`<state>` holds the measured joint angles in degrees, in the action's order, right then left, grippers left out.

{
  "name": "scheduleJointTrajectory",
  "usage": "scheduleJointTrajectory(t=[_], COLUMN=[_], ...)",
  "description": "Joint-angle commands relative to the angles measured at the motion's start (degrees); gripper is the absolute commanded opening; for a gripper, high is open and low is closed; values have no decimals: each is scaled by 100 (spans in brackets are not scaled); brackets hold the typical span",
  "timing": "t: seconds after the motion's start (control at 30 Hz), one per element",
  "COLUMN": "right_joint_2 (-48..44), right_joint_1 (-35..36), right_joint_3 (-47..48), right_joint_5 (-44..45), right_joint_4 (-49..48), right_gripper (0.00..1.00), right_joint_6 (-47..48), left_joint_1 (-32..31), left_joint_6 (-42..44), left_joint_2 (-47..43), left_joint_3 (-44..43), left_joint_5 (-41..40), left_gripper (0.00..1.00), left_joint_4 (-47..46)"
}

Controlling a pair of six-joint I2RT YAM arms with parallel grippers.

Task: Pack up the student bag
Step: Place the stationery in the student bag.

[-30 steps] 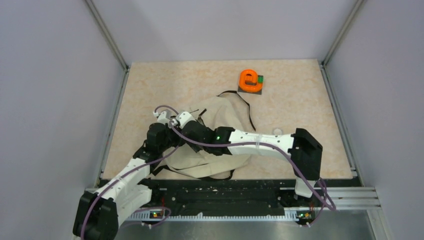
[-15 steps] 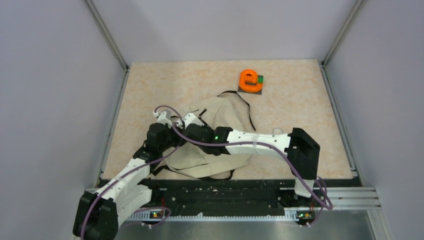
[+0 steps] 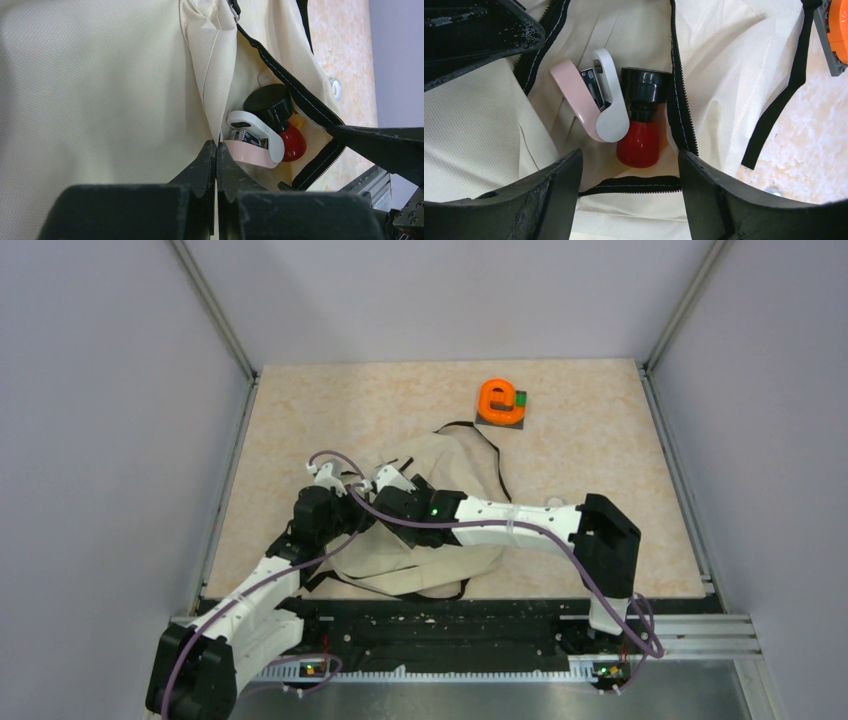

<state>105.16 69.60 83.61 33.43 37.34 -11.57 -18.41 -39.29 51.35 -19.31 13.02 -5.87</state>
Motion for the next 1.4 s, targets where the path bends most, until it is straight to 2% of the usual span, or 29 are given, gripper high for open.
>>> scheduleJointTrajectory(t=[0.0,0.2,0.47,0.67,1.07,1.37], right_joint_2=[-205,-416,-166,-80,357,329], right_joint_1=[-68,-62,-369,-650,-658,-651], right_joint_3=[183,-14,-27,-200,-35,-166], right_joint_5=[-111,-590,-1199,-1836,-1957,-2055], right_joint_4=[-141,-864,-1469,-1838,-1622,-1611], right_gripper=[69,65,46,40,38,46], right_joint_6=[-6,-57,-290,-512,-306,-221], left_joint_1=[57,57,57,57,62,57], left_joint_6=[57,55,19,39,28,40], left_joint_2=[-97,-126,-79,-92,71,101], left_joint_3=[-47,-28,-46,-42,-107,-108], left_joint_5=[-139,-177,-140,-190,-153,-159], left_gripper=[0,0,0,0,0,0], left_joint_4=[-260,-231,-245,-200,-265,-274])
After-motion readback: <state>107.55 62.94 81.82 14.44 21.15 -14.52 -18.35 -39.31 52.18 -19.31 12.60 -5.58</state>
